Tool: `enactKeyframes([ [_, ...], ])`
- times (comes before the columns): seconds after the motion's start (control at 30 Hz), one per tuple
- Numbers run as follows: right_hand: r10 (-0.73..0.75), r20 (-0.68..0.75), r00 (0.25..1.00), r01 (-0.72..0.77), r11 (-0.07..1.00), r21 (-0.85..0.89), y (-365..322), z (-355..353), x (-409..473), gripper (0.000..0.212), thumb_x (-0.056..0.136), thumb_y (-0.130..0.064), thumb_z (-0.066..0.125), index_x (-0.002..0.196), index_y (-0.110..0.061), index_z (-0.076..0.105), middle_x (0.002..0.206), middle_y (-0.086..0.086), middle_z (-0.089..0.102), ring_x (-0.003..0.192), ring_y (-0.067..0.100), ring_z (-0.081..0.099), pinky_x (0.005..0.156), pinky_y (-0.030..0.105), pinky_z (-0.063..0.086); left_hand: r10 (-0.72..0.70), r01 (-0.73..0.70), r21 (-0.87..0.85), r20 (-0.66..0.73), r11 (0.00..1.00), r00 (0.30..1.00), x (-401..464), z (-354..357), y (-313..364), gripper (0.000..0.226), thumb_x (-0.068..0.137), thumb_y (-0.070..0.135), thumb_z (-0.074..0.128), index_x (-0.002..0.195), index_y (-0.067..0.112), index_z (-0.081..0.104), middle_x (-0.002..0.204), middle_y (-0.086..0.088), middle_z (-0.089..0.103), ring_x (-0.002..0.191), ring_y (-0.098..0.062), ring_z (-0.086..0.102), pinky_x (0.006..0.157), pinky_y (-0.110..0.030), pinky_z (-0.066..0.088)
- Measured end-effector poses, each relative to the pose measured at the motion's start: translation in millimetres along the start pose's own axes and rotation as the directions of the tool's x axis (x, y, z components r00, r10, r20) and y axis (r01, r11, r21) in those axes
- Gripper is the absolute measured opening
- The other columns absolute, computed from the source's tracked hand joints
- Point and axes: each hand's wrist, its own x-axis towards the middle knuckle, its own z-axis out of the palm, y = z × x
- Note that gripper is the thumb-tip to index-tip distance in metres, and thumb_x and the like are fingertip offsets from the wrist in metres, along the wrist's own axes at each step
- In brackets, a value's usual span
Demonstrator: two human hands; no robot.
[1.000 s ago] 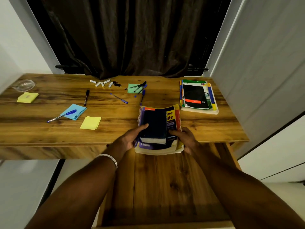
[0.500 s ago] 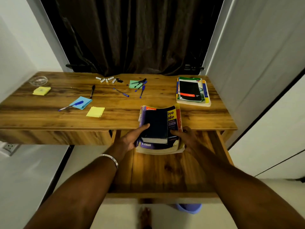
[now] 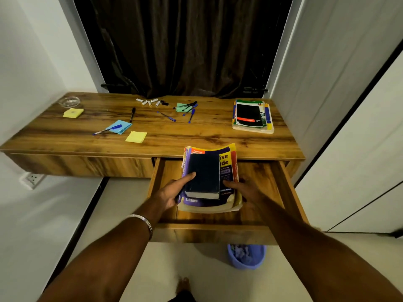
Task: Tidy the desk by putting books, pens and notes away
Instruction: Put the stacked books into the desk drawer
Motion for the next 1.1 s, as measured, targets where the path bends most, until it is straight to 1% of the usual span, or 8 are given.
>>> enactKeyframes([
  [0.07,0.032,0.023,0.999,-0.032,0.999,-0.009,10.0,3.1,-3.7,0.047,0.075,-0.013,0.079,0.118,-0.012,0.060,0.103,0.008,0.073,0.087,0.021,0.073,0.071,0.035,0.060,-0.015,0.015,0.002,-0.007,1.000,1.000,-3.6,-7.9,-12.7,0.083,0.058,0.050,0.086,0.126,0.014,0.054,0.113,-0.015,0.070,0.103,-0.032,0.068,0.096,-0.050,0.051],
  [0.17,0.090,0.007,0.996,-0.090,0.996,-0.005,25.9,12.9,-3.3,0.073,0.056,-0.024,0.091,0.120,-0.016,0.057,0.108,0.009,0.072,0.098,0.028,0.070,0.091,0.052,0.053,-0.029,0.029,-0.028,-0.027,0.999,0.999,-7.2,-20.4,-28.0,0.077,0.062,0.047,0.084,0.125,0.014,0.054,0.112,-0.015,0.070,0.103,-0.032,0.068,0.094,-0.050,0.051],
  [0.23,0.120,0.001,0.993,-0.120,0.992,-0.021,33.4,22.0,1.7,0.082,0.048,-0.030,0.094,0.120,-0.018,0.056,0.111,0.008,0.070,0.101,0.028,0.069,0.093,0.054,0.052,-0.038,0.036,-0.039,-0.049,0.999,0.998,-8.1,-28.3,-35.1,0.068,0.068,0.042,0.081,0.123,0.014,0.054,0.110,-0.015,0.070,0.100,-0.033,0.069,0.091,-0.050,0.053],
  [0.37,0.150,-0.012,0.989,-0.150,0.988,-0.044,39.5,41.2,6.5,0.059,0.062,-0.023,0.088,0.112,-0.022,0.056,0.108,0.004,0.067,0.103,0.026,0.065,0.094,0.050,0.052,-0.056,0.048,-0.060,-0.136,0.997,0.989,-4.9,-46.4,-46.2,0.062,0.070,0.038,0.080,0.121,0.014,0.055,0.104,-0.016,0.072,0.094,-0.034,0.070,0.088,-0.052,0.054],
  [0.53,0.185,0.030,0.982,-0.184,0.983,-0.009,66.7,45.7,47.4,0.092,0.037,-0.037,0.097,0.120,-0.019,0.059,0.114,0.008,0.070,0.101,0.028,0.069,0.090,0.054,0.053,-0.076,0.063,-0.097,-0.143,0.993,0.987,3.0,-65.0,-45.4,0.066,0.070,0.039,0.080,0.125,0.015,0.053,0.106,-0.017,0.072,0.095,-0.034,0.070,0.087,-0.051,0.055],
  [0.7,0.212,0.018,0.977,-0.212,0.977,0.012,65.3,56.0,62.9,0.090,0.033,-0.039,0.097,0.113,-0.021,0.061,0.108,0.007,0.072,0.098,0.029,0.070,0.088,0.053,0.055,-0.085,0.072,-0.100,-0.131,0.992,0.988,16.0,-78.5,-39.2,0.077,0.063,0.043,0.085,0.127,0.016,0.053,0.108,-0.015,0.071,0.097,-0.033,0.070,0.091,-0.053,0.052],
  [0.9,0.246,-0.018,0.969,-0.246,0.969,-0.005,50.2,75.5,62.7,0.055,0.070,-0.022,0.083,0.116,-0.014,0.054,0.110,0.010,0.069,0.100,0.030,0.068,0.090,0.052,0.054,-0.095,0.083,-0.092,-0.145,0.992,0.985,27.7,-82.8,-34.4,0.068,0.068,0.042,0.082,0.126,0.016,0.056,0.107,-0.011,0.072,0.097,-0.027,0.070,0.089,-0.045,0.055],
  [1.1,0.267,-0.096,0.959,-0.268,0.963,0.008,67.4,84.5,82.0,0.054,0.074,-0.020,0.081,0.119,-0.012,0.052,0.111,0.010,0.067,0.097,0.030,0.068,0.087,0.053,0.055,-0.149,0.138,-0.070,-0.189,0.988,0.971,39.5,-87.6,-34.4,0.066,0.067,0.046,0.081,0.122,0.018,0.057,0.109,-0.010,0.072,0.099,-0.027,0.070,0.089,-0.044,0.055],
])
